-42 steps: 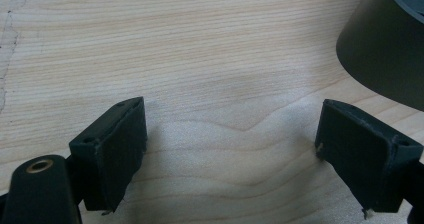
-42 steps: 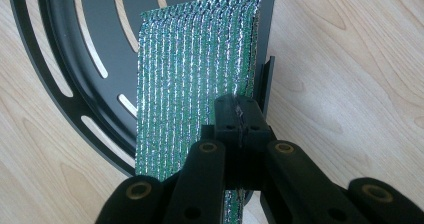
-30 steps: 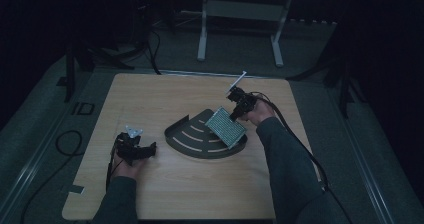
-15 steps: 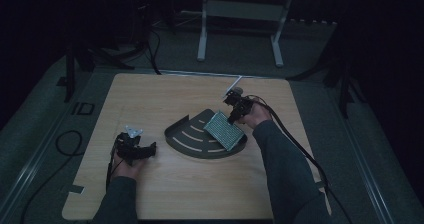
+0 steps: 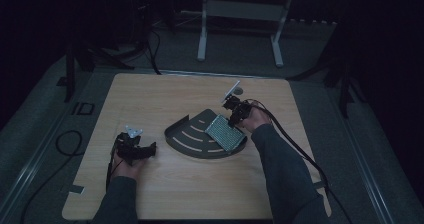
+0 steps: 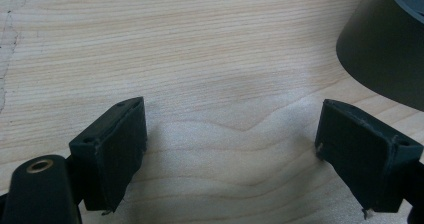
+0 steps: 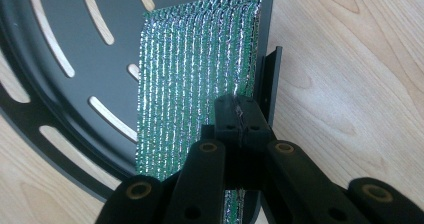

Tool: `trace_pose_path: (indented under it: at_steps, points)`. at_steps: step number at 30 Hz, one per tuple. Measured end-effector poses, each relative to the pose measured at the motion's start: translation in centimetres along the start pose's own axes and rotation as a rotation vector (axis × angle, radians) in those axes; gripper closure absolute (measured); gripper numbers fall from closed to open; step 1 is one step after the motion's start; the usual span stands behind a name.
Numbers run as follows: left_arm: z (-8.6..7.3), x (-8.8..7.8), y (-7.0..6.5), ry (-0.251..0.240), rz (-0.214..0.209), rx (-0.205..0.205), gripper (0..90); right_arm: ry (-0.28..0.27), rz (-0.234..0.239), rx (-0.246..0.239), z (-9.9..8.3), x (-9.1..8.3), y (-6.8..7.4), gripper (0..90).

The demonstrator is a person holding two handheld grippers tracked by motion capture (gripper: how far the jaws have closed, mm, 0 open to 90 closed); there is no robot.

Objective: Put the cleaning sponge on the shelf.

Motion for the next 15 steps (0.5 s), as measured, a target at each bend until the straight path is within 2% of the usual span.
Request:
trace_pose_path:
  at_steps: [7, 15]
  points:
    - [0.00, 0.00, 0.00, 0.001, 0.000, 0.001, 13.6, 0.014, -0.049, -0.016, -0.17, 0.35, -0.22, 89.6]
    - [0.00, 0.00, 0.00, 0.000, 0.000, 0.000, 13.6, 0.020, -0.065, -0.020, -0.15, 0.85, -0.23, 89.5]
Point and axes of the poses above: each handheld gripper's, and its own axes: x roughly forward along the jaws, z roughly out of its top, y roughly to its left, the point moved 6 cm from there along x, roughly forward along the jaws, and after that the axes turned 11 degrees about x, right-handed, at the moved point
